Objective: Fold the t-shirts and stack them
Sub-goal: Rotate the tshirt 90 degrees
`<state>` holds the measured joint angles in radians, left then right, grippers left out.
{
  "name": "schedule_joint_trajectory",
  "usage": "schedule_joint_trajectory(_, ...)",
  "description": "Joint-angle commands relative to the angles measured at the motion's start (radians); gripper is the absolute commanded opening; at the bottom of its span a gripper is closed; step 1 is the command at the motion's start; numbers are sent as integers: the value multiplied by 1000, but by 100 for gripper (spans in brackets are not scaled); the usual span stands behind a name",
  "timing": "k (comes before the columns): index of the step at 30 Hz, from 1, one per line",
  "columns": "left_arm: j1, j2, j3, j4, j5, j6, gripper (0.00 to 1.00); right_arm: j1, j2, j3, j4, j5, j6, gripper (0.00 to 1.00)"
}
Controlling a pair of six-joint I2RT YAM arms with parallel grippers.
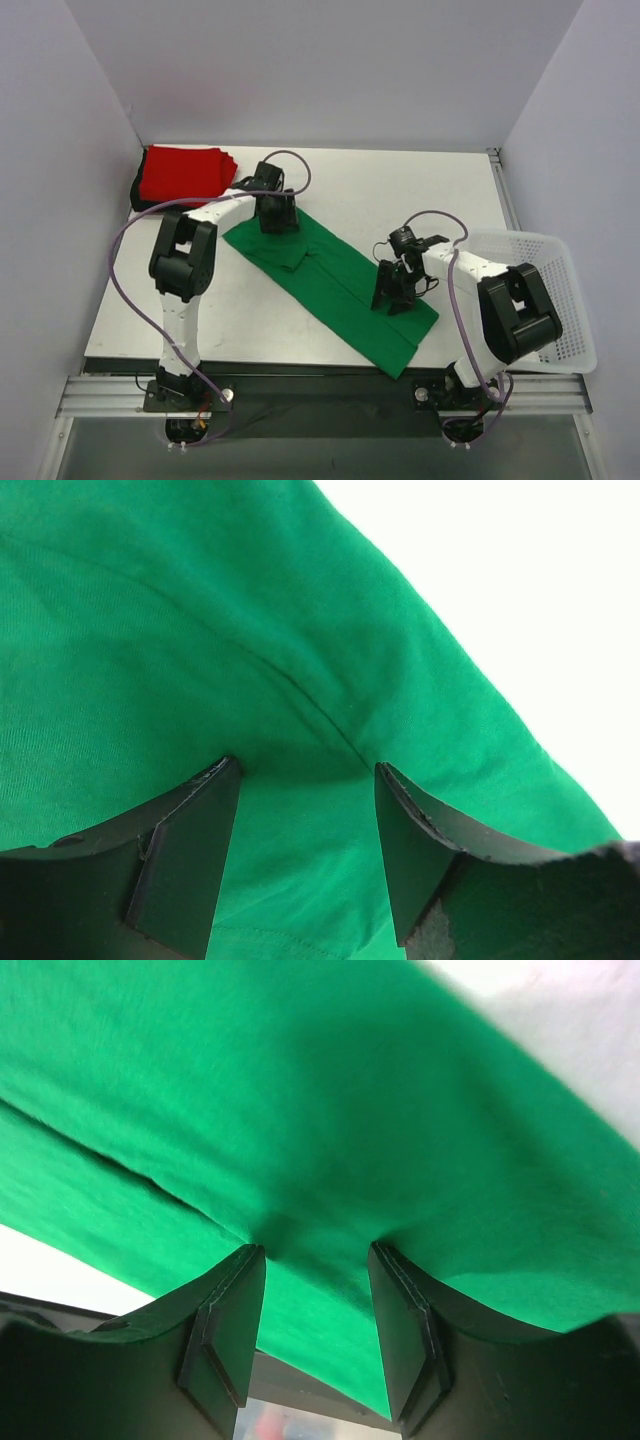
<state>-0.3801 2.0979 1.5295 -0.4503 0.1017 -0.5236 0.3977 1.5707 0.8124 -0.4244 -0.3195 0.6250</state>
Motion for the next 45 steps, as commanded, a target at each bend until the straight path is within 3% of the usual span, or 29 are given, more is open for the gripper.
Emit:
schedule_joint_trajectory(1,-22,109,136,-92,-2,80,67,46,-26,-33,-76,69,54,47)
schedule_joint_trajectory(12,-83,347,506,-212,16,143,67,249,45,16,-25,112,194,47)
schedule_joint_trajectory(24,-83,522,831,-266,121,191,65,343,141,87,99,51,300,47)
schedule_joint_trajectory(36,-80,560,891,-219,153,168,63,466,255,209,147,49,334,47)
schedule_joint_trajectory(45,-79,429,906,-176,153,123,70,466,60,215,26,112,279,47)
